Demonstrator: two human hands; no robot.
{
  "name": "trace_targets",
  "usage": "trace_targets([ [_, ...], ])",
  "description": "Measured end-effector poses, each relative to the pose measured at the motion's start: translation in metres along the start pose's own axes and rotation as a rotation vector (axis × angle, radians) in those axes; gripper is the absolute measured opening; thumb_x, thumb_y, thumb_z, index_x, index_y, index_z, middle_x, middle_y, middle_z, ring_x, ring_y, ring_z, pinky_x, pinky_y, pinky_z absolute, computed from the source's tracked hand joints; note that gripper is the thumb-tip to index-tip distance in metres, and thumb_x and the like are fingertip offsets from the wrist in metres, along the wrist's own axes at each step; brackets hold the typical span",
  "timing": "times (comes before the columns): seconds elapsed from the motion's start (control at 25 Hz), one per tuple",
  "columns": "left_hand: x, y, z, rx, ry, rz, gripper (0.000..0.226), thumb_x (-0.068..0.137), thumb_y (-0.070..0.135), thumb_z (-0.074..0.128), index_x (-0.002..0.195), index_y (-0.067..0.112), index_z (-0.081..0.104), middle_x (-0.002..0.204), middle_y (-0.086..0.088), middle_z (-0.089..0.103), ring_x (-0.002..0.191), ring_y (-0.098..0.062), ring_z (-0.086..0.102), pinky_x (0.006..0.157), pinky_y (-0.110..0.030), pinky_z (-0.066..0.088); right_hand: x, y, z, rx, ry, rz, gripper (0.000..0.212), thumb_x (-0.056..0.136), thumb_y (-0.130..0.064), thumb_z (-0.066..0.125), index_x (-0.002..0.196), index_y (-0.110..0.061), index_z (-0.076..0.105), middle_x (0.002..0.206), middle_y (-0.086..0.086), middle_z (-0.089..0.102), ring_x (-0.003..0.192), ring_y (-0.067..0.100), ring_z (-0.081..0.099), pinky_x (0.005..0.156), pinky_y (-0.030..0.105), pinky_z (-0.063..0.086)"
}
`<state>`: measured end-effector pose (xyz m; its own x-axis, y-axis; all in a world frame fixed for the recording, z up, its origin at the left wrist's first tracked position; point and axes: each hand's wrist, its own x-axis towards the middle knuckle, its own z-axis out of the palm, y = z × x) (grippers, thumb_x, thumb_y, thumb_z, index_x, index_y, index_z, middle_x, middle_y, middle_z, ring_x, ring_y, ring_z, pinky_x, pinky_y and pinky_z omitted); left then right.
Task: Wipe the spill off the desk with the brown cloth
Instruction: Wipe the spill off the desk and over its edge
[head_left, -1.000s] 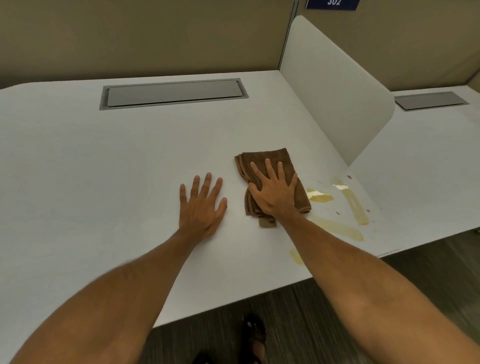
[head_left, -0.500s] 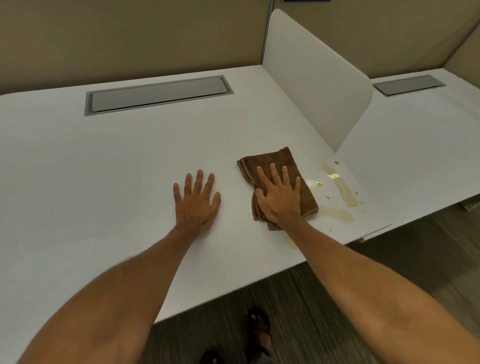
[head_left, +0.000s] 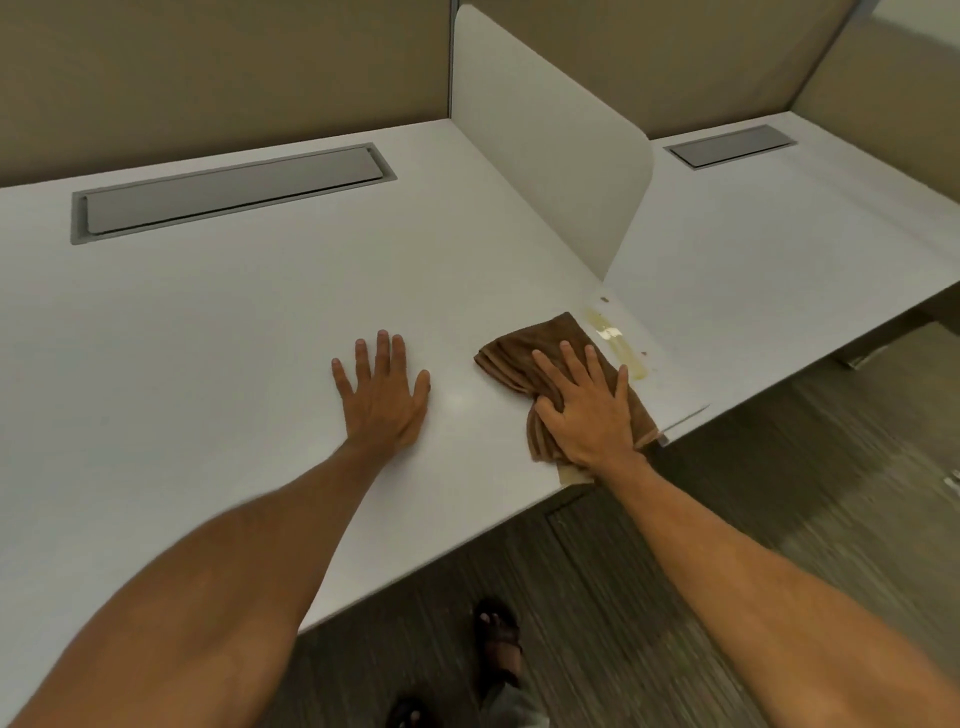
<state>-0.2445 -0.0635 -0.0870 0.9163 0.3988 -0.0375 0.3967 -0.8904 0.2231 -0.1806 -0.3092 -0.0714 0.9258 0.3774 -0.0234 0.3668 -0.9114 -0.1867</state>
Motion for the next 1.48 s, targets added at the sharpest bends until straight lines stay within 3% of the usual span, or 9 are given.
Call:
trace_targets([
  [0.12,0.002,0.002,0.002,0.0,0.001,-0.002,0.067,0.099,0.051,0.017,0.154,0.016,0.004,0.164,-0.005,0.002,0.15,-0.031,-0.004,0.117,-0.058,-0.005,-0.001,-0.017,0.0,-0.011,0.005,0.036,0.061,0.091,-0.053,0.022,0.15,-0.046,0.008,0.164,-0.005,0.007,0.151,0.024,0.0,0.118,0.061,-0.002],
  [0.32,0.002,0.005,0.0,0.013,-0.04,-0.024,0.07,0.097,0.055,0.015,0.154,0.019,-0.001,0.164,-0.004,-0.004,0.15,-0.028,-0.008,0.117,-0.056,-0.009,-0.016,-0.062,0.01,-0.003,0.005,-0.062,0.058,0.095,-0.058,0.02,0.15,-0.047,0.007,0.163,-0.009,0.007,0.151,0.024,0.0,0.11,0.067,-0.01],
  [0.52,0.008,0.028,0.002,-0.014,-0.026,-0.022,0.07,0.097,0.056,0.018,0.155,0.018,0.004,0.164,-0.005,0.0,0.15,-0.028,-0.005,0.117,-0.056,-0.009,0.002,-0.008,0.0,-0.007,0.019,-0.122,0.053,0.097,-0.054,0.024,0.148,-0.05,0.013,0.163,-0.009,0.013,0.151,0.02,0.004,0.115,0.063,-0.005],
  [0.72,0.017,0.058,0.008,-0.048,0.001,-0.054,0.071,0.097,0.056,0.02,0.154,0.017,0.007,0.164,-0.006,0.003,0.15,-0.028,-0.002,0.117,-0.057,-0.008,0.023,0.053,-0.011,0.017,0.036,-0.029,0.053,0.096,-0.054,0.026,0.148,-0.051,0.014,0.163,-0.007,0.014,0.151,0.024,0.003,0.115,0.064,-0.006],
  [0.88,0.02,0.068,0.012,-0.034,0.008,-0.056,0.071,0.097,0.057,0.019,0.154,0.017,0.006,0.164,-0.006,0.003,0.15,-0.028,-0.003,0.116,-0.056,-0.009,0.018,0.044,-0.011,0.014,0.035,-0.037,0.054,0.098,-0.049,0.025,0.151,-0.045,0.011,0.164,-0.005,0.012,0.151,0.025,0.005,0.116,0.065,-0.003],
  [1.08,0.03,0.079,0.014,-0.028,0.01,-0.081,0.07,0.097,0.058,0.017,0.154,0.02,0.005,0.164,-0.005,0.001,0.15,-0.028,-0.004,0.117,-0.055,-0.009,-0.003,0.008,0.002,-0.003,0.036,-0.227,0.056,0.097,-0.048,0.028,0.15,-0.045,0.012,0.163,-0.008,0.015,0.151,0.022,0.009,0.113,0.062,-0.008],
  [1.48,0.043,0.103,0.022,0.016,0.014,-0.088,0.069,0.095,0.06,0.014,0.154,0.024,0.007,0.164,-0.003,0.002,0.15,-0.027,-0.004,0.117,-0.056,-0.009,0.02,0.097,-0.019,0.02,0.067,-0.164,0.054,0.096,-0.044,0.034,0.147,-0.05,0.019,0.162,-0.005,0.018,0.151,0.023,0.004,0.114,0.067,-0.006],
])
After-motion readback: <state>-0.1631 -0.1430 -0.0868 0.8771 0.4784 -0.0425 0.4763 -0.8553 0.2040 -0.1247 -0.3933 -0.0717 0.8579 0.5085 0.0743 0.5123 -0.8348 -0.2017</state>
